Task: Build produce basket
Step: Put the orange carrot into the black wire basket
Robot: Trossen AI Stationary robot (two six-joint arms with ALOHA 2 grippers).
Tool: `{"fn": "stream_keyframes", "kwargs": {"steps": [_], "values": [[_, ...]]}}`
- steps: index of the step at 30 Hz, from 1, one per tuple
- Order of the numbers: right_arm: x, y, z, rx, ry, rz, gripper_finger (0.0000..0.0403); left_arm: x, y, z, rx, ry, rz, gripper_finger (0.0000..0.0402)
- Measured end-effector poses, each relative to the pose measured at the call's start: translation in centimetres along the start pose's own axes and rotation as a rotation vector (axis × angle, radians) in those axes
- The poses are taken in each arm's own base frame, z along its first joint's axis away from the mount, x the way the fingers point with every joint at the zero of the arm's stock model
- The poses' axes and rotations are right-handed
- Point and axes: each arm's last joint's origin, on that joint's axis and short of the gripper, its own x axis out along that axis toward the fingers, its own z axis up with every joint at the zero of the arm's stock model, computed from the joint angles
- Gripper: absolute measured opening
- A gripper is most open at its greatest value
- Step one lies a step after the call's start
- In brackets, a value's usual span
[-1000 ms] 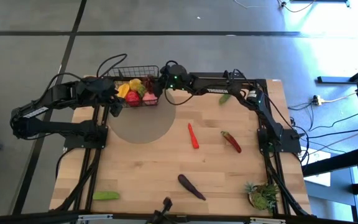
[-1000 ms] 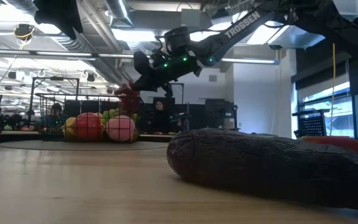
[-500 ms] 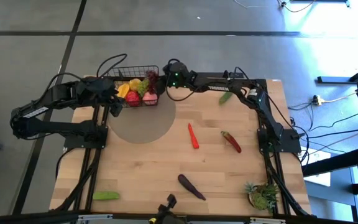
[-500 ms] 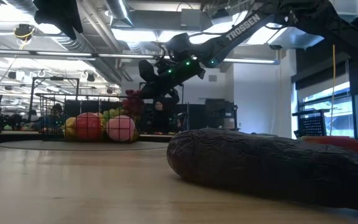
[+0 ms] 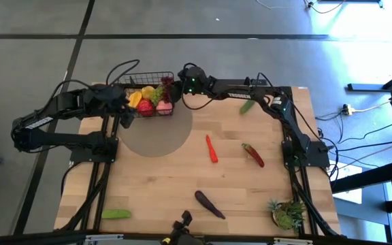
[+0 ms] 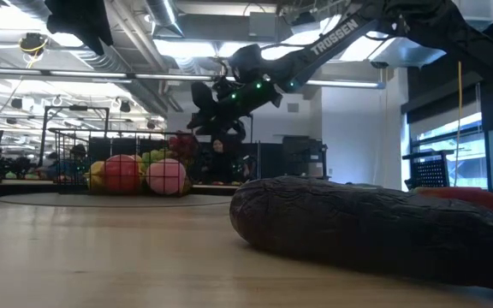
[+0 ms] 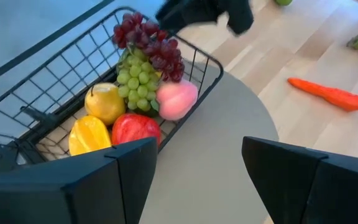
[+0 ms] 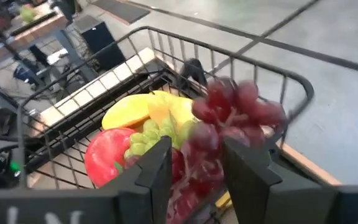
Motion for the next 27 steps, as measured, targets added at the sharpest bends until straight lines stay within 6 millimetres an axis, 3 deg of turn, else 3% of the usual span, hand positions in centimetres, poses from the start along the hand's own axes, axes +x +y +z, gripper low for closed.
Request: {"fn": "stream_keyframes", "kwargs": {"steps": [8,12,19,22,27], "values": [[-1.8,2.2,4.5,-0.192,-0.007,0.077,0.0131,-0.4,0.4,-1.0,-0.051,0.088,-0.004,0.0225],[-4.5,5.1,7.0,-0.377,0.047,0.118,0.0131,-0.8,0.4,-1.7,-0.045,0.165,-0.092,0.0225],[-10.3,10.2,9.7,-0.617,0.169,0.192,0.0131,-1.6,0.4,-2.8,-0.041,0.293,-0.268,0.0225],[-12.1,11.7,10.0,-0.679,0.210,0.221,0.0131,-1.9,0.5,-3.0,-0.009,0.303,-0.316,0.0225],[-14.4,12.9,8.9,-0.689,0.375,0.246,0.0131,-2.3,0.5,-3.2,0.072,0.285,-0.374,0.0225]]}}
